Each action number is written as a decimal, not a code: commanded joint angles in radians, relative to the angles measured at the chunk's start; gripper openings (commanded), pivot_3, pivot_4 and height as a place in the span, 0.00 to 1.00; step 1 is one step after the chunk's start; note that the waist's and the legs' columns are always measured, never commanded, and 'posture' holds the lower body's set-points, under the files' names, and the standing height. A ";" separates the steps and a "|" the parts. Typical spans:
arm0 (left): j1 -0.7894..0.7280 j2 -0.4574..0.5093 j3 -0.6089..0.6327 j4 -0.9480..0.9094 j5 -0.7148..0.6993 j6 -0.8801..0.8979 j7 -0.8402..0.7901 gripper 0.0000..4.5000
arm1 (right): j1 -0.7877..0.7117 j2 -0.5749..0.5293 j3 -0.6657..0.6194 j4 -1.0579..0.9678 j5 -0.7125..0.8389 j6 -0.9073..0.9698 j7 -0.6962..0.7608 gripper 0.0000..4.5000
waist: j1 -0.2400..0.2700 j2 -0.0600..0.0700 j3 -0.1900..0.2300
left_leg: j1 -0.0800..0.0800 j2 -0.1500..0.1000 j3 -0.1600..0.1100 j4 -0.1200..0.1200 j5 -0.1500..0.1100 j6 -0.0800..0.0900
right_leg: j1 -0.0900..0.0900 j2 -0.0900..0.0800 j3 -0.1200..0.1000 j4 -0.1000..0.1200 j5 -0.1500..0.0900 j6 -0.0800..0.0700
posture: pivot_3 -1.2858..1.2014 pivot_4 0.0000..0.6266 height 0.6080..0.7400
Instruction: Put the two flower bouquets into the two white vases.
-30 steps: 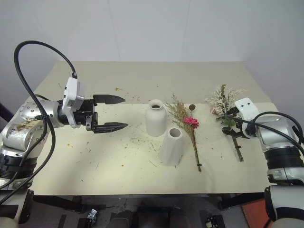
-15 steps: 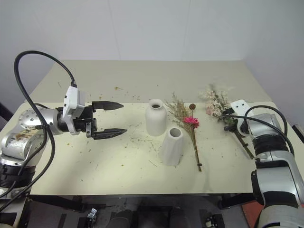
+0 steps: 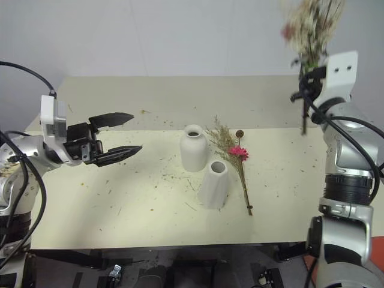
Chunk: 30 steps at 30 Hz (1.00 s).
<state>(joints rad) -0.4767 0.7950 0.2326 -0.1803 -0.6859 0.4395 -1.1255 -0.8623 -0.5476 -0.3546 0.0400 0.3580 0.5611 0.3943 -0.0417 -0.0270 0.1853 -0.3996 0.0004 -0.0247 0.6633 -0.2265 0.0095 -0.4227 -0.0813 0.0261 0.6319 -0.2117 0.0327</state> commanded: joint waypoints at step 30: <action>0.174 0.037 0.129 -0.109 -0.049 0.039 0.113 1.00 | -0.332 0.343 0.066 0.551 0.335 -0.332 0.619 0.05 | 0.000 0.001 0.000 | 0.001 0.005 0.002 -0.002 0.000 0.000 | -0.002 0.005 0.002 0.000 0.002 -0.003 | 0.52 0.24 1.00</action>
<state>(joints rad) -0.3011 0.8167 0.3255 -0.2516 -0.7133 0.4810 -1.0221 -1.1584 -0.2041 -0.2823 0.5874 0.6732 0.2269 0.9782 -0.0421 -0.0259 0.1857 -0.3987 0.0054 -0.0232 0.6615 -0.2265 0.0092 -0.4252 -0.0765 0.0276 0.6316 -0.2093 0.0298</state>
